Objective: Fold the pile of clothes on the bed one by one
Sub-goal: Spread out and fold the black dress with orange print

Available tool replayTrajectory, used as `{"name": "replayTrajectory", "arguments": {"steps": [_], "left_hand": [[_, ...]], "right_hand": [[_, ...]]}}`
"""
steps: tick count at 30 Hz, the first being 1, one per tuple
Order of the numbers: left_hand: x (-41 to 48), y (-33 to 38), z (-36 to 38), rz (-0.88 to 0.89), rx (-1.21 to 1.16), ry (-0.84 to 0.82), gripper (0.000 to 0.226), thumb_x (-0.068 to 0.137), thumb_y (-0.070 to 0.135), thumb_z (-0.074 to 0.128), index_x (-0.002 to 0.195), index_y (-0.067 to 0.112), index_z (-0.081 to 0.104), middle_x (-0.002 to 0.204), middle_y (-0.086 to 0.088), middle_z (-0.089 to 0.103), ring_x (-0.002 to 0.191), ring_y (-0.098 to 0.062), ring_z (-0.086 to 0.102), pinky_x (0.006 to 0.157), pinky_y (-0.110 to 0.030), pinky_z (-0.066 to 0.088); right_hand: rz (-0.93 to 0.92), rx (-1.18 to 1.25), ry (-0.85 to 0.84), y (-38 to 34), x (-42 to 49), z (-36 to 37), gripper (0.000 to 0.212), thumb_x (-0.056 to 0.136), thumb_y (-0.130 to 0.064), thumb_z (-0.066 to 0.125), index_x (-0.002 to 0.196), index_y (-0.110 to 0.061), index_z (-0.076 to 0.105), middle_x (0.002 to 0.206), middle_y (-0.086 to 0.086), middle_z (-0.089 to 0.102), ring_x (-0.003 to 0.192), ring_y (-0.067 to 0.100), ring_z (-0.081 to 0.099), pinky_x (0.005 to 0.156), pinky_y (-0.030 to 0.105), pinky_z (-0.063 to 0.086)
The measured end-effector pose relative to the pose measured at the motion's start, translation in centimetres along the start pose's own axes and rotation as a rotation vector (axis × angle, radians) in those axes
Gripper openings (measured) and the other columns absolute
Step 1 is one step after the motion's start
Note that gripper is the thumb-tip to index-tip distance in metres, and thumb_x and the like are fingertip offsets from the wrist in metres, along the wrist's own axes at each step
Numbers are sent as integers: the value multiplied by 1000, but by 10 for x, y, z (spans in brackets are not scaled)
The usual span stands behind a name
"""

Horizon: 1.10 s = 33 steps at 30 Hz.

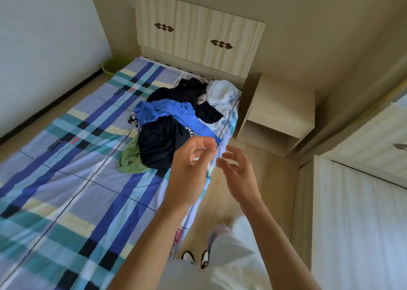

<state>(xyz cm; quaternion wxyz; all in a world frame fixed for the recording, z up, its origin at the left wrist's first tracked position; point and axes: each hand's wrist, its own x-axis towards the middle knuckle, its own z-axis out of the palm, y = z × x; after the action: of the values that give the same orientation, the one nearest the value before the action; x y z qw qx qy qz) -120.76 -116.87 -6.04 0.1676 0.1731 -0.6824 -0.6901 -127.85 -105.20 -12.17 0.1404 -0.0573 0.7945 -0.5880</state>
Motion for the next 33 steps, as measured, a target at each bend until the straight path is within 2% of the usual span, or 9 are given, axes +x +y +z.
{"name": "replayTrajectory", "arguments": {"steps": [6,8,11,15,19,23,26,29,33], "left_hand": [[40,-1,-42,46,-48,181,9,98,18,60,101,17,68,97,5,72,93,-7,68,77,-18,53],[52,-3,-60,68,-67,280,12,93,24,60,99,18,68,96,5,72,93,-9,69,77,-18,53],[71,-8,-87,77,-68,463,18,86,29,57,97,20,69,99,8,72,97,-10,68,85,-29,55],[96,-27,-103,54,-89,679,17,87,27,58,96,19,69,100,11,72,99,-8,67,90,-35,53],[133,-50,-100,16,-127,918,11,93,19,61,99,14,68,97,4,71,94,-10,66,88,-28,52],[165,-74,-93,-52,-144,1084,20,88,27,58,99,13,69,99,2,71,91,-11,66,82,-27,52],[182,-107,-90,-147,-124,1126,22,87,30,58,100,15,68,100,3,71,94,-15,67,85,-36,55],[190,-150,-89,-223,-105,1166,22,87,31,58,99,16,68,99,3,71,94,-16,68,84,-34,55],[197,-233,-93,-333,-88,1141,23,88,32,58,102,16,68,101,2,72,96,-17,68,82,-32,56]], "right_hand": [[-31,-50,-170,-20,71,45,42,92,-29,67,131,-28,54,121,-2,64,100,15,67,77,27,50],[-34,-71,-232,-27,95,63,45,85,-34,69,128,-29,55,121,-1,65,98,15,66,85,35,52],[-54,-111,-374,-37,135,99,48,85,-31,70,130,-23,55,124,4,63,100,18,66,92,40,51],[-82,-175,-564,-39,184,151,61,72,-45,66,128,-25,54,123,6,64,108,28,66,98,50,51],[-142,-285,-799,-37,228,194,65,72,-50,64,132,-30,51,124,4,64,109,26,67,100,52,50],[-159,-320,-936,-30,261,213,66,74,-48,64,135,-25,50,124,6,65,104,24,69,98,48,52],[-155,-366,-999,-6,282,224,72,73,-55,66,136,-25,50,123,3,66,101,22,70,95,47,54],[-134,-402,-1029,35,298,240,80,68,-63,64,136,-25,52,123,3,66,101,21,70,93,47,55],[-119,-425,-1023,113,313,268,71,72,-56,63,135,-24,52,120,3,66,97,21,71,90,48,57]]}}
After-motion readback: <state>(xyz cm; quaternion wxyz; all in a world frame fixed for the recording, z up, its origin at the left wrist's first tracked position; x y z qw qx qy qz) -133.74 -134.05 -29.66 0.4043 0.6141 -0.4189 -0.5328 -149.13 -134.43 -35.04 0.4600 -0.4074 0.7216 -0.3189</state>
